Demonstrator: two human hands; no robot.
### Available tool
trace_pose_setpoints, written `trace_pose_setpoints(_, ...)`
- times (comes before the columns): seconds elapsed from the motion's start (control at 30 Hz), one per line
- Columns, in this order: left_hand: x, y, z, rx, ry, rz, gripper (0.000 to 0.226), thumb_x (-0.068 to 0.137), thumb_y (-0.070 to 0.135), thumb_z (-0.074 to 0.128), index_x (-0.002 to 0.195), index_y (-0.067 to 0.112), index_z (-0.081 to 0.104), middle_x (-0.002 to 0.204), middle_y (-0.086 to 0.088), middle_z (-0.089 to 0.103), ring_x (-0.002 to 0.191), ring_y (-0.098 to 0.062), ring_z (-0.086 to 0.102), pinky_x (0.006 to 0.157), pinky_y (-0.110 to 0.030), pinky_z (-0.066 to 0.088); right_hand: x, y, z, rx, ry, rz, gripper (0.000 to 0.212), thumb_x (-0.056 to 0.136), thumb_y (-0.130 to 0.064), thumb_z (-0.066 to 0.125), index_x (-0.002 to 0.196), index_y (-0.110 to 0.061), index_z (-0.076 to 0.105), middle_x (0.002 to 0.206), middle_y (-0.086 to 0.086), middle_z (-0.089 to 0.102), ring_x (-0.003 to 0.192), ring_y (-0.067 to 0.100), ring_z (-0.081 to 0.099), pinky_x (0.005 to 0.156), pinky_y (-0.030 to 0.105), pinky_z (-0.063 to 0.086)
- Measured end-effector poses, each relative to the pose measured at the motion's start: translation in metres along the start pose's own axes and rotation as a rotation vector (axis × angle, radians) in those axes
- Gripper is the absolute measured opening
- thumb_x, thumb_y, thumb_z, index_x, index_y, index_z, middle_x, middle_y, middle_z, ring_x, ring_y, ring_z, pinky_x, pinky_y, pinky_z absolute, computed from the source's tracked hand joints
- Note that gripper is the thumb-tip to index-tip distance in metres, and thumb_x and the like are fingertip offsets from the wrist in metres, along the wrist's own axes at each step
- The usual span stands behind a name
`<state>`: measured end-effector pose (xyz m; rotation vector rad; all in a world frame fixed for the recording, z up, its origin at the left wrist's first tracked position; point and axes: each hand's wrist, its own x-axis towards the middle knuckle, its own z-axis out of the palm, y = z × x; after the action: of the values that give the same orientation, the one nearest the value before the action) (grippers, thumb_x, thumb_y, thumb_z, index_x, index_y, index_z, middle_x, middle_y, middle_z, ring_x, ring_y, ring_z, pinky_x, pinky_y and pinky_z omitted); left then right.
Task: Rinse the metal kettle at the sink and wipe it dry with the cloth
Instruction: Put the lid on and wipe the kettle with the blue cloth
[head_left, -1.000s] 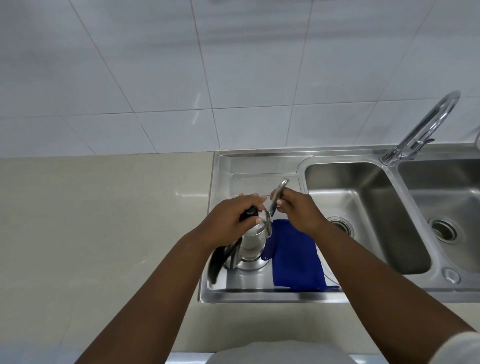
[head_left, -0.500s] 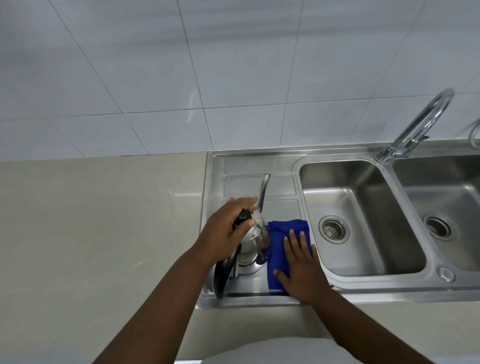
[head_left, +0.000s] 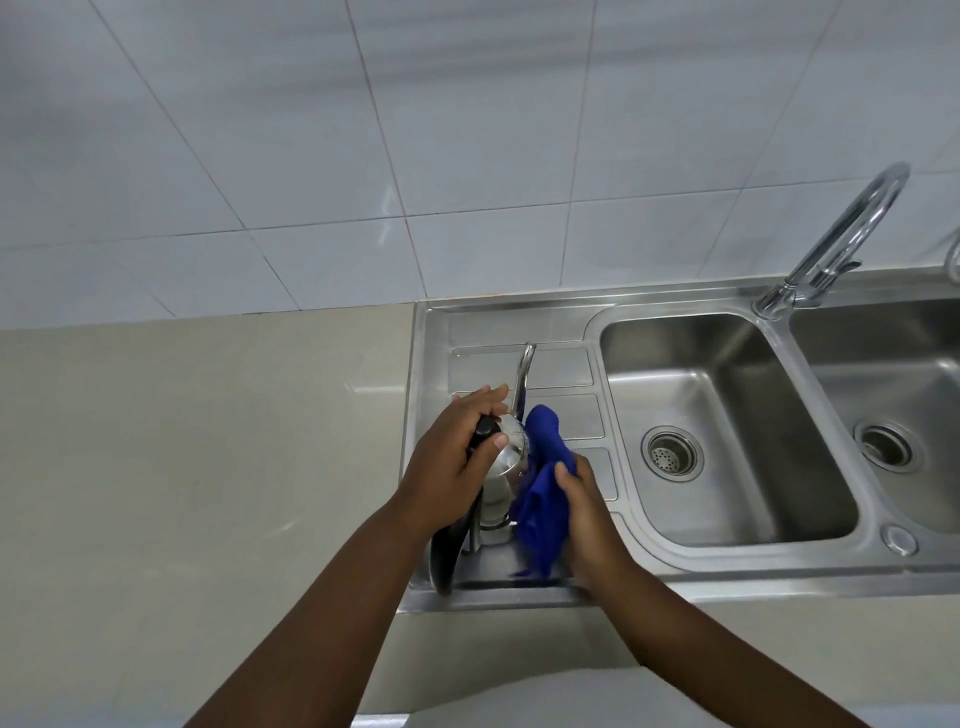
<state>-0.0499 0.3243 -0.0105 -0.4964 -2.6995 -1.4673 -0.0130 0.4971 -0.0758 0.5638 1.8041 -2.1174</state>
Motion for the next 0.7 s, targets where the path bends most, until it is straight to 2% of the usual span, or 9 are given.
trace_pose_setpoints(0.07,0.0,0.002,0.0,0.011,-0.001,0.001,0.045,0.096,0.03,0.048,0.14,0.019,0.045,0.141,0.014,0.049,0.133,0.0,0.043,0.111,-0.042,0.038,-0.001,-0.012,0.013,-0.04,-0.069,-0.093,0.051,0.086,-0.066,0.047,0.134,-0.048,0.049,0.138,-0.002,0.059,0.127,0.022,0.056,0.11,0.049,0.041)
trace_pose_setpoints(0.13,0.0,0.004,0.0,-0.004,0.008,0.014,0.048,0.098,0.033,0.041,0.145,0.019,0.04,0.144,0.01,0.048,0.132,-0.003,0.045,0.11,-0.037,0.04,-0.005,-0.028,0.024,-0.121,-0.119,-0.194,0.058,0.083,-0.079,0.037,0.136,-0.057,0.043,0.154,-0.013,0.042,0.144,0.011,0.036,0.119,0.04,0.029)
trace_pose_setpoints(0.2,-0.002,0.006,0.001,-0.057,0.033,0.029,0.048,0.1,0.032,0.035,0.146,0.016,0.039,0.148,0.006,0.045,0.134,-0.005,0.044,0.111,-0.033,0.039,-0.013,-0.036,0.032,-0.294,-0.144,-0.376,0.065,0.087,-0.077,0.022,0.145,-0.052,0.032,0.16,-0.022,0.024,0.149,-0.001,0.014,0.121,0.024,0.016)
trace_pose_setpoints(0.23,-0.002,0.006,0.002,-0.074,0.042,0.033,0.048,0.101,0.032,0.033,0.146,0.015,0.038,0.15,0.006,0.043,0.136,-0.006,0.042,0.112,-0.031,0.037,-0.015,-0.032,0.032,-0.394,-0.12,-0.458,0.062,0.09,-0.073,0.018,0.148,-0.051,0.024,0.162,-0.023,0.018,0.15,-0.003,0.008,0.121,0.022,0.011)
trace_pose_setpoints(0.3,-0.002,0.005,0.002,-0.058,0.051,0.022,0.049,0.101,0.035,0.03,0.147,0.018,0.037,0.15,0.007,0.043,0.137,-0.005,0.041,0.113,-0.029,0.035,-0.013,-0.004,0.025,-0.465,-0.072,-0.518,0.054,0.097,-0.061,0.021,0.149,-0.053,0.011,0.164,-0.019,0.012,0.151,0.004,0.01,0.123,0.031,0.015)
trace_pose_setpoints(0.37,-0.002,0.004,0.003,-0.032,0.044,0.002,0.051,0.101,0.037,0.03,0.148,0.019,0.036,0.147,0.011,0.044,0.136,-0.004,0.042,0.113,-0.031,0.036,-0.011,0.027,0.016,-0.377,-0.05,-0.38,0.051,0.096,-0.058,0.024,0.144,-0.063,0.007,0.164,-0.014,0.014,0.148,0.009,0.023,0.122,0.043,0.026)
trace_pose_setpoints(0.43,-0.002,0.002,0.003,-0.026,0.045,-0.006,0.05,0.101,0.036,0.031,0.147,0.019,0.037,0.145,0.014,0.045,0.134,-0.003,0.043,0.113,-0.035,0.037,-0.011,0.042,0.015,-0.302,-0.024,-0.236,0.047,0.091,-0.064,0.023,0.136,-0.071,0.01,0.162,-0.009,0.022,0.145,0.014,0.033,0.12,0.047,0.03)
trace_pose_setpoints(0.53,-0.002,0.0,0.006,-0.039,0.088,0.0,0.049,0.101,0.035,0.031,0.146,0.019,0.04,0.141,0.012,0.049,0.132,-0.005,0.046,0.111,-0.04,0.039,-0.01,0.03,0.025,-0.212,0.021,-0.211,0.048,0.093,-0.059,0.024,0.14,-0.061,0.016,0.162,-0.008,0.024,0.147,0.015,0.03,0.121,0.039,0.026)
trace_pose_setpoints(0.7,-0.005,0.003,0.013,-0.064,0.161,-0.025,0.046,0.101,0.033,0.032,0.142,0.016,0.045,0.138,0.013,0.052,0.13,-0.004,0.048,0.11,-0.039,0.04,-0.017,-0.004,0.05,-0.325,0.074,-0.402,0.058,0.099,-0.05,0.022,0.155,-0.035,0.016,0.164,-0.018,0.012,0.15,-0.003,0.004,0.122,0.028,0.008)
